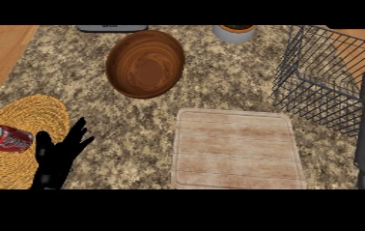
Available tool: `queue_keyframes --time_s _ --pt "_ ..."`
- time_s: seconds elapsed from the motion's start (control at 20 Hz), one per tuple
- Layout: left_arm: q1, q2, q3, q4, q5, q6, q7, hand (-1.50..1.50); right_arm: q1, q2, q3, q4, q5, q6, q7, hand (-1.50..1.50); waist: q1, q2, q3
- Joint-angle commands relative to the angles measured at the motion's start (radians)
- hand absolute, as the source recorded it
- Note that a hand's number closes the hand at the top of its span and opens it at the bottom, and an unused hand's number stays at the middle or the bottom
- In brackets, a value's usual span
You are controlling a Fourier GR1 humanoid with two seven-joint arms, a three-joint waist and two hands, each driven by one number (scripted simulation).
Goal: Pick the tomato from the cutting board and place it in the basket
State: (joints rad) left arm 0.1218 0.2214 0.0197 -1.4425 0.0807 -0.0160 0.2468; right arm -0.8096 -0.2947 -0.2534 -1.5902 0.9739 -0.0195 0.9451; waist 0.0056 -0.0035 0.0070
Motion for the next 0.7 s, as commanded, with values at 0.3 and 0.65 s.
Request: queue_keyframes --time_s 0.3,0.65 --pt "0.063 -0.032 -0.021 0.023 -0.023 -0.011 -0.033 0.0 0.108 0.031 -0.166 0.171 -0.178 -0.251 -0.218 1.5 0.005 0.007 -0.006" --pt "-0.002 -0.026 0.011 0.067 -0.047 0.006 -0.006 0.0 0.17 -0.028 -0.199 0.191 -0.295 -0.241 -0.303 1.5 -0.004 0.004 -0.007"
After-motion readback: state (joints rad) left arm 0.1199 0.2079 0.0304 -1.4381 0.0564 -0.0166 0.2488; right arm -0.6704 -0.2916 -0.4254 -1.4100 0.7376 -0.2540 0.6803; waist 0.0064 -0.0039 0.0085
